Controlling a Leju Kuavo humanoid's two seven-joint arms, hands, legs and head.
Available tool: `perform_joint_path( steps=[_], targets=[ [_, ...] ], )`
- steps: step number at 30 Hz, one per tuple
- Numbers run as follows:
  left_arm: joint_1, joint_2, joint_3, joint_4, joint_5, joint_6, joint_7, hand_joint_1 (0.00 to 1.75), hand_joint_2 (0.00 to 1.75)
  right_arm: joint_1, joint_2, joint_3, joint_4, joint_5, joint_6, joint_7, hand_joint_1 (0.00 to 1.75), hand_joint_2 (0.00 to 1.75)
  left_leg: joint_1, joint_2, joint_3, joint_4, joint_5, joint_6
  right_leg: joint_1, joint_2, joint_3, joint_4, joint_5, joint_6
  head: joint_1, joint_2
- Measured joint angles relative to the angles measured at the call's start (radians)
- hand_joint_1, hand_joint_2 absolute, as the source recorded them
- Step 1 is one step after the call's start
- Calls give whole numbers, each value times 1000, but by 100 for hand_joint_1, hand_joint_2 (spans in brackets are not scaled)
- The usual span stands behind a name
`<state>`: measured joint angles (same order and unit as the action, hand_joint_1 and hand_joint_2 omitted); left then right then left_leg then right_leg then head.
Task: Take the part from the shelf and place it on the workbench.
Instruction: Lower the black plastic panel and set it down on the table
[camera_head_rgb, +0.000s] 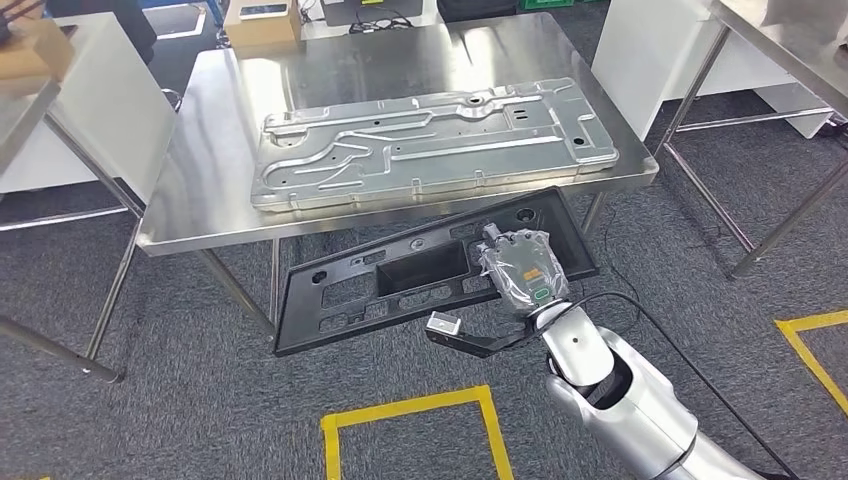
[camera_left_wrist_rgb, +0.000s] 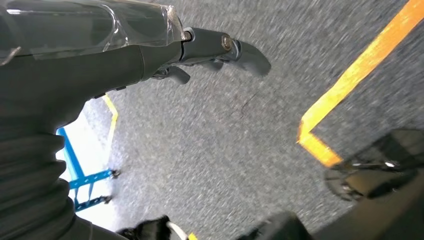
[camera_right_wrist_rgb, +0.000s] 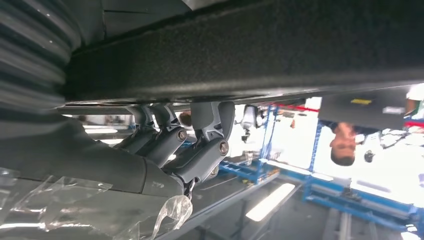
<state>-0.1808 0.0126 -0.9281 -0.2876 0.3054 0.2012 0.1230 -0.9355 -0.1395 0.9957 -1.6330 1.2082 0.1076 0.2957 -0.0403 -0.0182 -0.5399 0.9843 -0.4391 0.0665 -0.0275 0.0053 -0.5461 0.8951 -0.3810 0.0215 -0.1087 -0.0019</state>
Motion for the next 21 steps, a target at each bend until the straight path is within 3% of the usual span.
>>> perform_joint_path(
  steps=[3, 4, 5, 8, 10, 12, 14, 15, 18, 19, 20, 21],
  targets=[
    [1, -1, 0, 0, 0, 0, 0, 0, 175, -3, -4, 0, -6, 16, 0, 7, 175, 175, 29, 2, -135, 212, -67, -29, -3, 0, 14, 0, -17, 0, 0, 0],
    [4, -1, 0, 0, 0, 0, 0, 0, 175, -1, -6, 0, -8, 18, 0, 8, 175, 175, 35, 3, -161, 237, -66, -35, -4, 1, 22, 1, -24, 3, 0, 0],
    [6, -1, 0, 0, 0, 1, 0, 0, 175, 0, -8, 0, -8, 20, 0, 9, 175, 175, 39, 4, -167, 223, -45, -38, -6, 1, 33, 1, -32, 6, 0, 0],
    [7, -1, 0, 0, 0, 2, 0, 0, 175, -2, -12, 0, -9, 21, 0, 10, 175, 175, 39, 5, -98, 8, 97, -33, -12, 1, 71, -3, -58, 18, 0, 0],
    [5, -1, 0, 0, 0, 4, 0, 0, 175, -6, -14, 0, -12, 24, 0, 10, 175, 175, 27, 8, -59, -92, 137, -17, -15, 1, 84, -12, -67, 30, 0, 0],
    [5, -1, 0, 0, 1, 7, 0, 0, 175, -8, -16, 0, -16, 28, 0, 10, 175, 175, 20, 11, -41, -114, 127, -3, -14, 1, 94, -16, -66, 43, 0, 0],
    [6, -2, 0, 0, 2, 8, -1, 0, 175, -9, -18, -1, -18, 30, 0, 9, 175, 175, 24, 10, -18, -124, 122, 10, -12, 0, 85, 24, -74, 49, 0, 0],
    [6, -2, 0, 0, 3, 9, -1, 0, 175, -10, -18, -1, -18, 30, 0, 9, 175, 175, 25, 10, -6, -126, 117, 16, -12, -1, 59, 77, -89, 49, 0, 0],
    [3, -3, 0, 0, 4, 10, -2, 0, 175, -9, -20, -1, -18, 30, 0, 8, 175, 175, 21, 7, 13, -128, 98, 30, -8, -1, -84, 290, -168, 49, 0, 0],
    [4, -3, 0, 0, 4, 10, -2, 0, 175, -6, -21, -1, -18, 30, 0, 8, 175, 175, 18, 5, 20, -127, 91, 32, -6, -1, -117, 321, -176, 49, 0, 0],
    [6, -3, 0, 0, 4, 10, -2, 0, 175, -3, -23, -1, -18, 30, 0, 8, 175, 175, 16, 3, 28, -126, 84, 32, -4, -1, -129, 311, -160, 47, 0, 0],
    [8, -3, 0, 0, 4, 10, -2, 0, 175, 0, -24, -1, -18, 30, 0, 8, 175, 175, 14, 2, 38, -125, 75, 30, -3, -1, -120, 262, -120, 45, 0, 0]
  ],
)
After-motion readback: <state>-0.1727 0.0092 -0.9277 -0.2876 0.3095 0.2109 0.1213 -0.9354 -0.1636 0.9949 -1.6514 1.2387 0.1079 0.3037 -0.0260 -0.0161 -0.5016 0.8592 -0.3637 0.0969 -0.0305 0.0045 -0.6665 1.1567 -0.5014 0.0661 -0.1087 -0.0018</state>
